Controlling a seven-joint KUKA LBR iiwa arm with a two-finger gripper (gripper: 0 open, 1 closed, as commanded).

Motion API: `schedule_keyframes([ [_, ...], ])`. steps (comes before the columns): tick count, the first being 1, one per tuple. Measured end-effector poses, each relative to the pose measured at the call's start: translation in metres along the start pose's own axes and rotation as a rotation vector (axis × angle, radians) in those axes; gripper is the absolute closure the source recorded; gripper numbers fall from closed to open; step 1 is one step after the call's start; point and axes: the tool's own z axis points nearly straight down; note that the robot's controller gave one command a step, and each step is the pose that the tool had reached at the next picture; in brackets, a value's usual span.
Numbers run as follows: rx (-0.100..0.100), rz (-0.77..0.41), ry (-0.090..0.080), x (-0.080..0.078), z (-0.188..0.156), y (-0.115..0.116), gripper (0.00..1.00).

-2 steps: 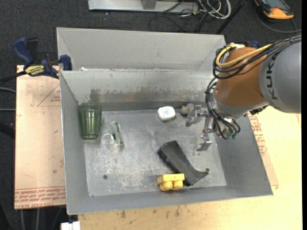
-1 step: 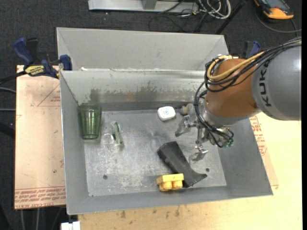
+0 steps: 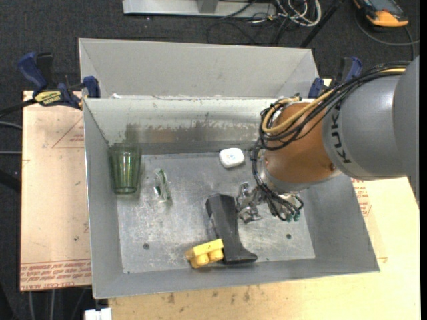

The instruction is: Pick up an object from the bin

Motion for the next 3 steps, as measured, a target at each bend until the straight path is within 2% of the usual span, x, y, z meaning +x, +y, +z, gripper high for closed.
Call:
schedule_keyframes([
  [1,-0.005,-0.001,0.021,0.006,0.005,0.002,0.00],
  [2,-0.005,-0.001,0.021,0.006,0.005,0.002,0.00],
  [3,-0.002,-0.044,0.026,-0.010,0.005,0.015,0.00],
])
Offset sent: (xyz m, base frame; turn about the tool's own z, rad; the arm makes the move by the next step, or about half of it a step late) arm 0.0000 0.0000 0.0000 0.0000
